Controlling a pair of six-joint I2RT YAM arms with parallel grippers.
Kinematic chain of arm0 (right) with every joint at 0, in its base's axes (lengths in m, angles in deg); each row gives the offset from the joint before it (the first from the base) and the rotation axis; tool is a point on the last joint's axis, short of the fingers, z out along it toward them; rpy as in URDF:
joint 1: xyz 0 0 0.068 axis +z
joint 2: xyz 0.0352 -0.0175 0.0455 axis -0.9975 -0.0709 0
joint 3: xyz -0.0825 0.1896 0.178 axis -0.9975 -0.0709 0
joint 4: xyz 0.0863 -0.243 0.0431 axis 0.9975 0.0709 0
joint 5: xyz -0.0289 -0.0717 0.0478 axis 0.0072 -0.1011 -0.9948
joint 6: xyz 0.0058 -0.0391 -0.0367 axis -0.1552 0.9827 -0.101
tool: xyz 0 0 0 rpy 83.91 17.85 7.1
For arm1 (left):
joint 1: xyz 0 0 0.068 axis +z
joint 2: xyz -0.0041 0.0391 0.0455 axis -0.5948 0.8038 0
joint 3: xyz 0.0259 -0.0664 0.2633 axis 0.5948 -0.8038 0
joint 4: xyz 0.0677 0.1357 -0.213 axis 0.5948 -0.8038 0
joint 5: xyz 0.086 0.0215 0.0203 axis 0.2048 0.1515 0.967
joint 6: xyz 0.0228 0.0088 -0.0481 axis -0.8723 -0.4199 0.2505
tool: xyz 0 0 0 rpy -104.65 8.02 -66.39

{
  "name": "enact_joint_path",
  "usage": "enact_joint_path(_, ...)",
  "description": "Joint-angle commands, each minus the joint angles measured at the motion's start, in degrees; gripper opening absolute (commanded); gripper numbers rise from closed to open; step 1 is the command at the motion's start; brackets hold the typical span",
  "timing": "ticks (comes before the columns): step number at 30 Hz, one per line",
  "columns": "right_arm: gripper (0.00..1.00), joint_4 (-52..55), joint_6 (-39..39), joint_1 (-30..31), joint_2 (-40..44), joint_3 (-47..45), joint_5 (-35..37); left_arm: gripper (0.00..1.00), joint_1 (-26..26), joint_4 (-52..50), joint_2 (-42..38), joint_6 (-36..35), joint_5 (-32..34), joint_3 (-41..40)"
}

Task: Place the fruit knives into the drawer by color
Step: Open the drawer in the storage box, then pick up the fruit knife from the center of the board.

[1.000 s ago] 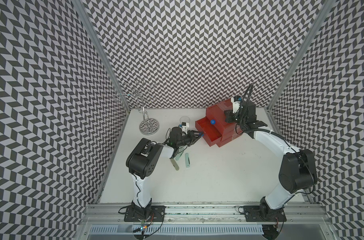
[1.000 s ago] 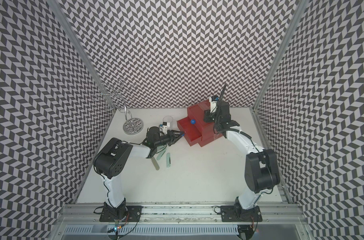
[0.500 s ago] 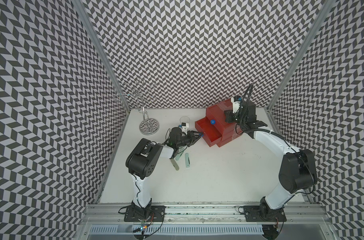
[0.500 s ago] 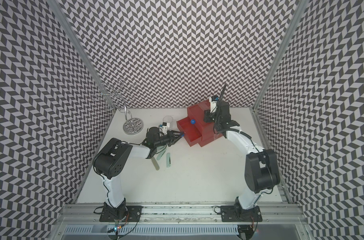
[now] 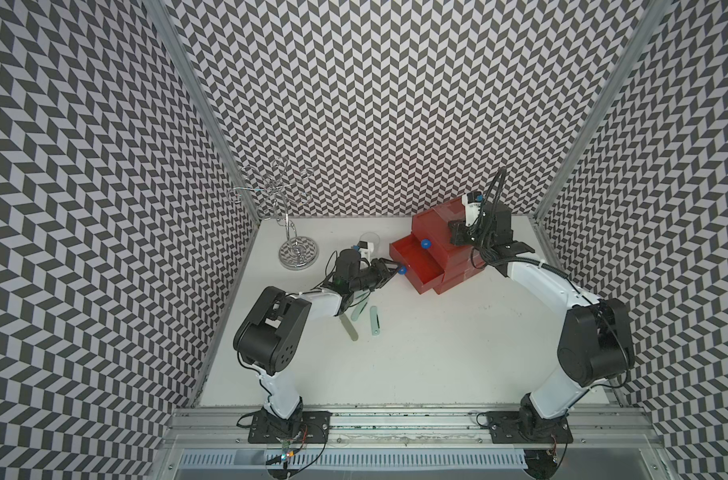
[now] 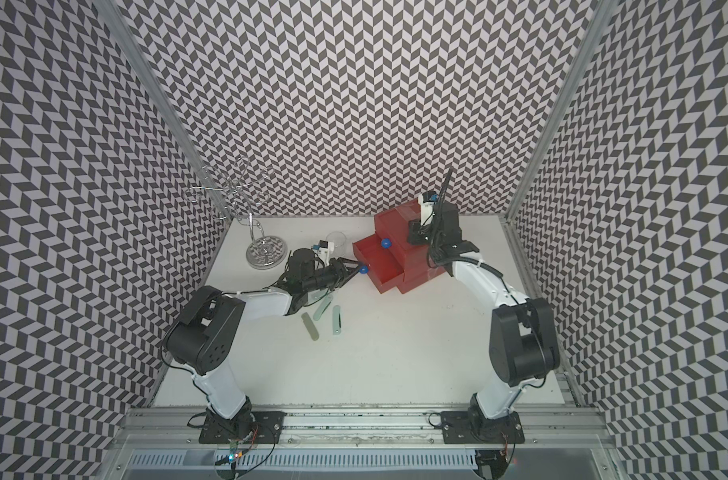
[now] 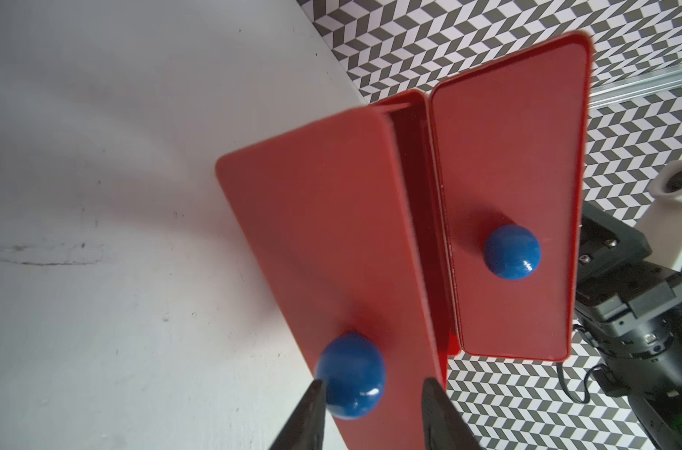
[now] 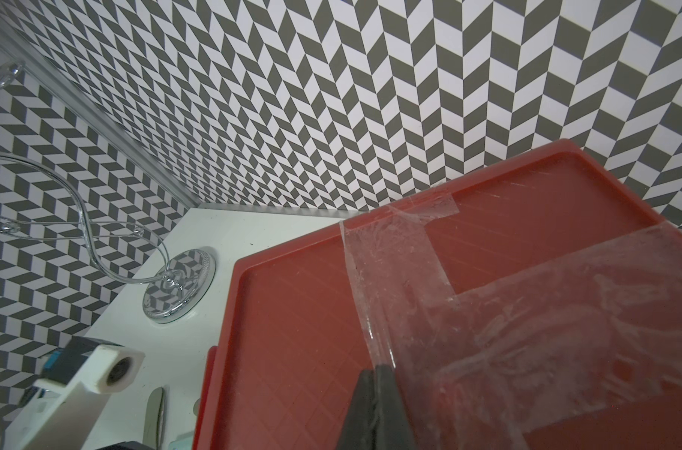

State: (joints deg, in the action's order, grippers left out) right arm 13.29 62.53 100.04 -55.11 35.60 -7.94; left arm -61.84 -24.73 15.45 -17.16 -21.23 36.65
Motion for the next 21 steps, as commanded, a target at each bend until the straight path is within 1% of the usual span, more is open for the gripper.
enact_joint_path(1, 0.0, 18.24, -1.67, 0.33, -8.63, -6.79, -0.36, 0.43, 0.43, -9.28, -4.84, -5.67, 3.27, -0.33)
enact_joint_path(6, 0.0, 18.17, -1.74, 0.47, -8.14, -6.91, -0.36, 0.44, 0.63, -26.55, -12.73, -12.03, 10.51, 0.91)
enact_joint_path(7, 0.0, 18.16, -1.69, 0.48, -8.09, -6.93, -0.36, 0.46, 0.59, -29.92, -13.92, -12.82, 12.31, 1.35)
enact_joint_path(9, 0.0, 17.98, -1.83, 0.64, -8.13, -6.95, -0.36, 0.46, 0.73, -36.99, -16.52, -14.41, 15.98, 2.17)
enact_joint_path(10, 0.0, 17.98, -1.8, 0.67, -8.1, -6.94, -0.43, 0.49, 0.94, -39.72, -17.22, -14.68, 17.33, 2.31)
enact_joint_path(11, 0.0, 17.96, -1.76, 0.77, -8.13, -6.94, -0.45, 0.49, 1.17, -42.83, -17.92, -14.88, 19.02, 2.48)
enact_joint_path(15, 0.0, 17.81, -1.76, 0.86, -8.11, -7.16, -0.71, 0.5, 2.33, -50.57, -18.71, -15.89, 24.13, 2.59)
enact_joint_path(16, 0.0, 17.71, -1.76, 0.98, -8.09, -7.14, -0.79, 0.53, 2.86, -52.08, -18.35, -16.18, 25.28, 2.78)
enact_joint_path(17, 0.0, 17.63, -1.76, 0.97, -8.12, -7.22, -0.95, 0.54, 3.38, -53.68, -17.79, -16.41, 26.22, 3.35)
enact_joint_path(18, 0.0, 17.63, -1.68, 1.04, -8.2, -7.21, -1.05, 0.57, 3.88, -54.93, -16.9, -16.85, 26.87, 4.18)
enact_joint_path(21, 0.0, 17.63, -1.52, 1.02, -8.1, -7.24, -1.07, 0.64, 5.38, -58.71, -13.07, -19.24, 28.72, 8.44)
